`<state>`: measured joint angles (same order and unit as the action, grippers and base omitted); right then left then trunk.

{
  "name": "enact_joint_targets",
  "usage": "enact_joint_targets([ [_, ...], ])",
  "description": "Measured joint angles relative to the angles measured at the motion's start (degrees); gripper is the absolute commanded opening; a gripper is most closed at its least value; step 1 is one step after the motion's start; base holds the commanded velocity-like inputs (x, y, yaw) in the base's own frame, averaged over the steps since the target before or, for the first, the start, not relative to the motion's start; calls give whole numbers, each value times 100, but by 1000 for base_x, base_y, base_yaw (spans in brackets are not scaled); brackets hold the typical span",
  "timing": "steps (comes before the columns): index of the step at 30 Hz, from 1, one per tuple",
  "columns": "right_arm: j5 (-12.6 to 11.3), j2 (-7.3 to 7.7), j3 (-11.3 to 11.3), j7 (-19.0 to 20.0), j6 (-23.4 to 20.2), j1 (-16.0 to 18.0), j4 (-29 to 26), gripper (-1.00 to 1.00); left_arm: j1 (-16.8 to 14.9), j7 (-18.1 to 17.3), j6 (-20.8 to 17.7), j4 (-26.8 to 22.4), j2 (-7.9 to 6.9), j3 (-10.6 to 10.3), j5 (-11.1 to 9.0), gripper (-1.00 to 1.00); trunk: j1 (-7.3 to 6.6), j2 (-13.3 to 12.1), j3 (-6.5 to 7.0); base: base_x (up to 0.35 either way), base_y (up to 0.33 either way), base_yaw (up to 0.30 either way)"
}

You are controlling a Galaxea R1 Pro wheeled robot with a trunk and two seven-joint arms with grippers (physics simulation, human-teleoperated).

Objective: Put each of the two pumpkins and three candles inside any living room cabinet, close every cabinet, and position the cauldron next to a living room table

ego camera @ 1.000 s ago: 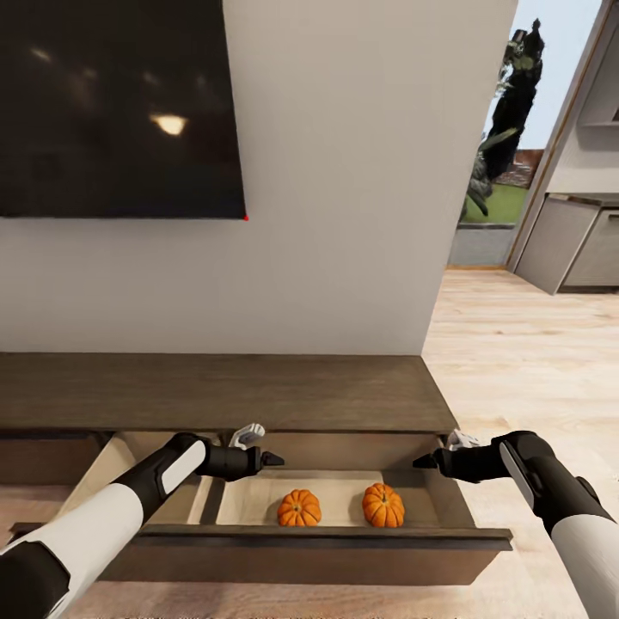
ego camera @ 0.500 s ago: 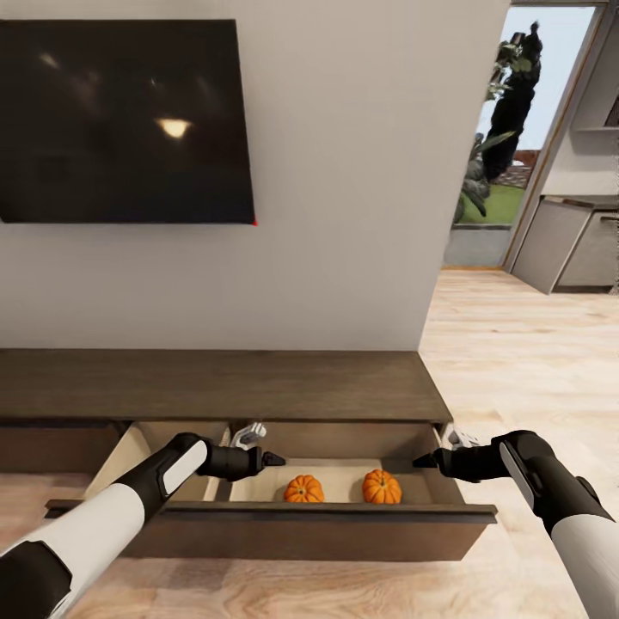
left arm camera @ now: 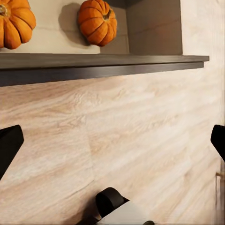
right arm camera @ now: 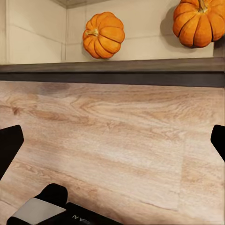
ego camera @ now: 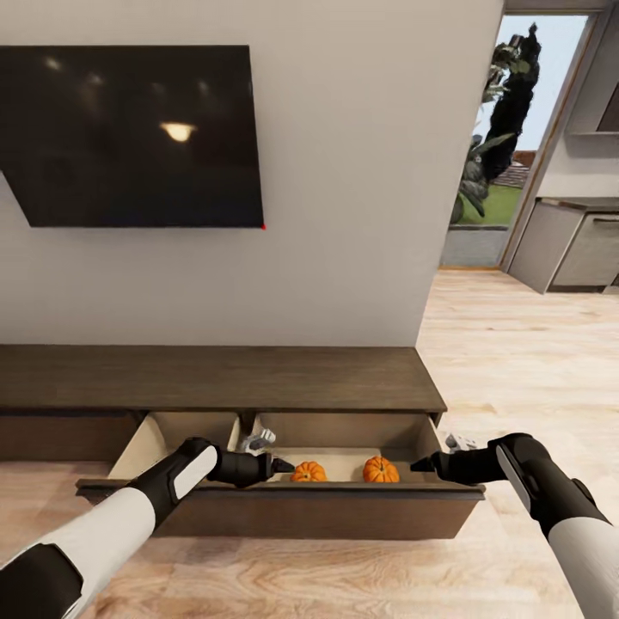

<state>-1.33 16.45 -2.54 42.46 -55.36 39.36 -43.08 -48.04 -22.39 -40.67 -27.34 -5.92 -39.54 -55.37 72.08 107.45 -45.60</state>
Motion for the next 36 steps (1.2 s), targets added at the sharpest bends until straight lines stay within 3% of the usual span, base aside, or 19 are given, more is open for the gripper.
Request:
enact_joint_targets([
  [1,12,-7,22,-18,36,-15,4,100,70,9,9,10,29,-181,4,100,-22,-40,17,-3,1,0],
  [5,52,-15,52,-41,86,-57,44,100,158,8,26,123,52,-503,0,100,-110,-201,90,-1,0,0],
  [6,176,-21,144,-48,123,-134,68,100,218,9,46,181,76,-637,6,100,-110,-202,89,0,0,0],
  [8,413,-43,330,-53,426,-338,102,100,362,15,187,231,119,-812,3,100,-110,-202,90,0,0,0],
  [12,620,-215,427,-100,1149,-676,330,100,565,23,662,408,171,-1001,3,100,-110,-202,90,0,0,0],
  [15,775,-334,443,-215,1541,-779,685,100,624,24,1155,1009,423,-1101,5,100,-110,-202,90,0,0,0],
  [19,833,-385,447,-260,1906,-802,914,100,636,24,1671,1610,756,-1122,7,100,-110,-202,90,0,0,0],
  [25,841,-403,455,-280,2248,-809,1034,100,638,32,1851,1779,861,-1126,8,100,-110,-202,90,0,0,0],
  [26,842,-431,456,-351,2587,-808,1121,100,638,35,1901,1792,863,-1126,14,100,-110,-202,90,0,0,0],
  [30,835,-612,456,-922,3402,-810,1350,100,648,42,2451,1823,864,-1128,11,100,-110,-202,90,0,0,0],
  [33,846,-907,475,-2060,4324,-810,1690,100,688,295,3253,2173,985,-1135,9,100,-110,-202,90,0,0,0],
  [36,883,-1091,535,-2684,4788,-808,1904,100,696,743,3528,2320,1081,-1135,9,100,-110,-202,90,0,0,0],
])
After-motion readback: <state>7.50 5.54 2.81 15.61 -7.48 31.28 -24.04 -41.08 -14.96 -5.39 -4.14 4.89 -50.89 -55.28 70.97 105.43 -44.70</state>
